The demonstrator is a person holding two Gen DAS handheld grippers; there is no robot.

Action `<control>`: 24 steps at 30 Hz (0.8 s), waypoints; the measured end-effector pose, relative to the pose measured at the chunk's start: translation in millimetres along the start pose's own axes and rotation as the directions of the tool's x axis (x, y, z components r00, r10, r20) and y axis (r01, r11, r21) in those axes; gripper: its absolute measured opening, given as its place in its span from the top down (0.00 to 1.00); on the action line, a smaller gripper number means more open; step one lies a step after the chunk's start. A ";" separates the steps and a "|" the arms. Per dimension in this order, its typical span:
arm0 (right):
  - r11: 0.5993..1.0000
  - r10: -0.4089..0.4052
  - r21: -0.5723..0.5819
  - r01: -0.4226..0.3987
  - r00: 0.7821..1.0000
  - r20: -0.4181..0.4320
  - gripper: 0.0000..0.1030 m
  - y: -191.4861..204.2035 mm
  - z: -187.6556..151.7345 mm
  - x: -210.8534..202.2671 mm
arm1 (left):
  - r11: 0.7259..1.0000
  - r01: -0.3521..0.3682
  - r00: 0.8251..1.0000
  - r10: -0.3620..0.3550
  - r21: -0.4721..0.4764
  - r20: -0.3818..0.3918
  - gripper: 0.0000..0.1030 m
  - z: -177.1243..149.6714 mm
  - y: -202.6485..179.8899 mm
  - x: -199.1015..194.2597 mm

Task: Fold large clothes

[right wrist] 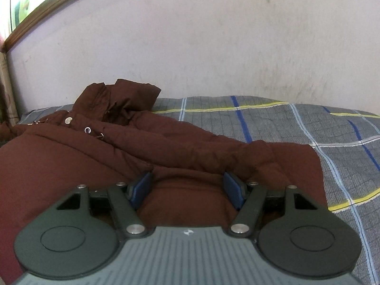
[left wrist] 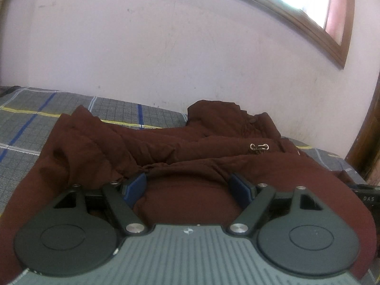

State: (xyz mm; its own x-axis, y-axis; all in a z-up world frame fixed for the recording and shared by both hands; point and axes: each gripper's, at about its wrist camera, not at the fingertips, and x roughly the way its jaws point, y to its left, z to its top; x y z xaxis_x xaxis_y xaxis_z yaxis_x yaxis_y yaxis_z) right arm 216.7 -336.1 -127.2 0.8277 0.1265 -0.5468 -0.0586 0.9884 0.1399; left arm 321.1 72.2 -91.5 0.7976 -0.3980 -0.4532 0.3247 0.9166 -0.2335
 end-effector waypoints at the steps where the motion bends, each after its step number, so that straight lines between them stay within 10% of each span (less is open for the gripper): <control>1: 1.000 -0.002 -0.002 0.002 1.000 0.004 0.35 0.5 -0.2 -0.6 | 1.000 -0.001 1.000 0.001 0.001 0.001 0.24 0.3 -0.1 0.6; 24: 0.999 -0.049 -0.012 0.050 0.998 0.028 0.33 7.2 -5.2 -5.2 | 1.000 -0.011 1.000 0.010 0.020 0.016 0.22 -1.7 -2.4 -0.8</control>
State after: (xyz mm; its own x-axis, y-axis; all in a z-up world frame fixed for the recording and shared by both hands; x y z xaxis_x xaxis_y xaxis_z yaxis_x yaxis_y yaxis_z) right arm 209.0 -329.3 -127.6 0.8447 0.0751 -0.5300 -0.0242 0.9945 0.1023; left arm 318.8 70.3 -92.1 0.8087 -0.3878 -0.4422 0.3261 0.9213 -0.2116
